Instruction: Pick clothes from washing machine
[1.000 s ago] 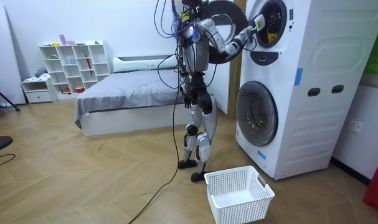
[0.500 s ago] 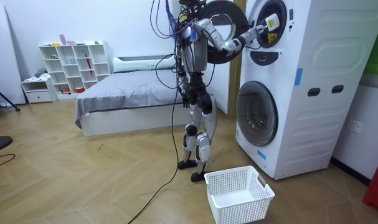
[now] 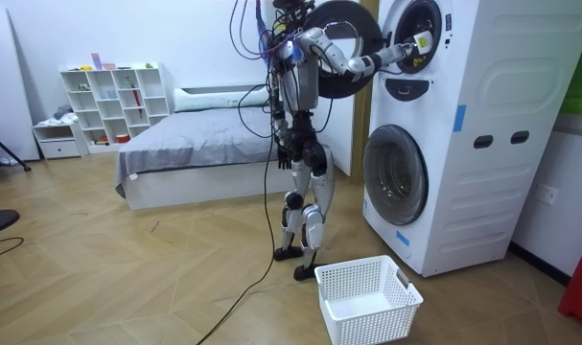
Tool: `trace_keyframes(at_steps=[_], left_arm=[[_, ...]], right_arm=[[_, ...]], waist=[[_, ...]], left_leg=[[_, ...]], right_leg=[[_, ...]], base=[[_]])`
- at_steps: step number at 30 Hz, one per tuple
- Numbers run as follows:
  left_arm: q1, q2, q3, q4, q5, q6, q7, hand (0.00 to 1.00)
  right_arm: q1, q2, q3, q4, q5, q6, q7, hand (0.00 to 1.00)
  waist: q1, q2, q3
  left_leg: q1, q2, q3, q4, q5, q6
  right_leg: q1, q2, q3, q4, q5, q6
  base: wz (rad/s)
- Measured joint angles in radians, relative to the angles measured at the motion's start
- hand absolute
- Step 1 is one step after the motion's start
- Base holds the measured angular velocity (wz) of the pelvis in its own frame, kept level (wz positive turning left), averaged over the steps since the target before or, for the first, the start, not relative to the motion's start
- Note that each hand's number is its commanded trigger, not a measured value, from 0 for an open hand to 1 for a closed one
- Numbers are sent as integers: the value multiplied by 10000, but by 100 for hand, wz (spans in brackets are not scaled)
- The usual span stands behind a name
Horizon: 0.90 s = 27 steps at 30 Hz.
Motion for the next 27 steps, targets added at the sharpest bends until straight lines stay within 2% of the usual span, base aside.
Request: trace_keyframes(at_steps=[6,9,11,14,16,20,27], left_arm=[[-36,78,413,-13,199,-8,-279,0],[-1,199,338,-14,198,24,-409,0],[-31,229,337,-14,200,50,-413,0],[-114,237,338,-13,200,106,-461,0],[-113,251,338,-12,191,154,-490,0],[-307,284,347,-10,182,238,-575,0],[-340,280,349,10,180,252,-635,0]], right_arm=[[-49,-259,47,323,-1202,7,640,0],[-543,-434,609,765,-1777,45,843,0],[-791,-605,885,1155,-2008,137,990,0],[-953,-607,926,1527,-2244,255,993,0],[-1146,-607,1072,1642,-2405,309,1006,0],[-1363,-604,1215,1706,-2737,484,1000,0],[-1531,-604,1214,2016,-2758,491,990,0]], waist=[[123,-86,50],[107,-174,118],[167,-255,87],[368,-344,34],[372,-364,19],[465,-326,50],[551,-336,44]], left_leg=[[-17,-2,-41,-17,-1,-1],[-21,-1,-96,-14,-3,-5],[-17,6,-104,-10,-3,-6],[-11,3,-82,4,-3,-6],[-6,1,-22,22,-3,-6],[-4,0,38,26,-3,-6],[3,19,25,6,-3,-7]], right_leg=[[-26,9,0,33,1,0],[-37,10,-56,63,-1,-3],[-34,23,-58,54,-1,-4],[-21,22,-64,16,-1,-4],[-16,17,-52,12,-1,-3],[-18,8,-38,13,0,-1],[-29,41,-14,36,17,-28]], base=[[0],[3],[0],[-1],[-9],[-5],[0]])
